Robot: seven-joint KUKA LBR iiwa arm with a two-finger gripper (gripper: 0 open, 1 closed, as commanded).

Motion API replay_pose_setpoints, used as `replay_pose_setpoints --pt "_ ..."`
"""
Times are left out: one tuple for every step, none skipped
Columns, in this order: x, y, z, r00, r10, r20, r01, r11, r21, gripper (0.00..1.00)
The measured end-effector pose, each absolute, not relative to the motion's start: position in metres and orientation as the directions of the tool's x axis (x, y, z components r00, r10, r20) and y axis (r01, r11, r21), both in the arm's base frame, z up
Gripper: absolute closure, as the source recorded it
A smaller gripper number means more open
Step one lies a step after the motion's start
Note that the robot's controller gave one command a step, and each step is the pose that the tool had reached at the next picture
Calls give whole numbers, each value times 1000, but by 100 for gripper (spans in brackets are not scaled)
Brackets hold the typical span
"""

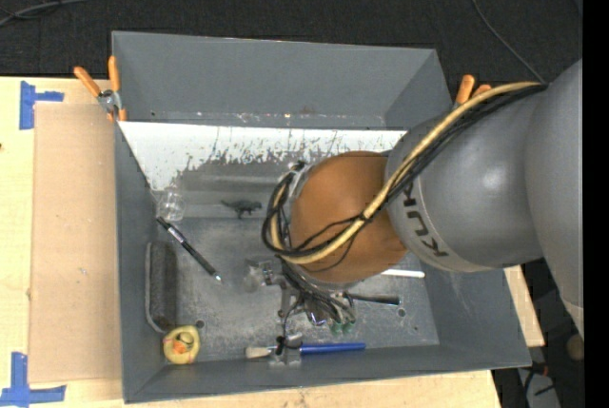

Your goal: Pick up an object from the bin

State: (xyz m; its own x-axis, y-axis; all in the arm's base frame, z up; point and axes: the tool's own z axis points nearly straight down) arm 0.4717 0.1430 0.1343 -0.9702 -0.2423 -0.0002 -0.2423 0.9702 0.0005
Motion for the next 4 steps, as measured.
replay_pose_setpoints --pt "472 117 114 -927 -375 6 -375 927 2 0" --pt "478 66 71 -968 -251 -14 -251 968 2 0" --pt "473 69 70 -841 -541 -1 -541 841 3 100" --pt "473 68 70 -842 -540 -1 -540 842 3 100"
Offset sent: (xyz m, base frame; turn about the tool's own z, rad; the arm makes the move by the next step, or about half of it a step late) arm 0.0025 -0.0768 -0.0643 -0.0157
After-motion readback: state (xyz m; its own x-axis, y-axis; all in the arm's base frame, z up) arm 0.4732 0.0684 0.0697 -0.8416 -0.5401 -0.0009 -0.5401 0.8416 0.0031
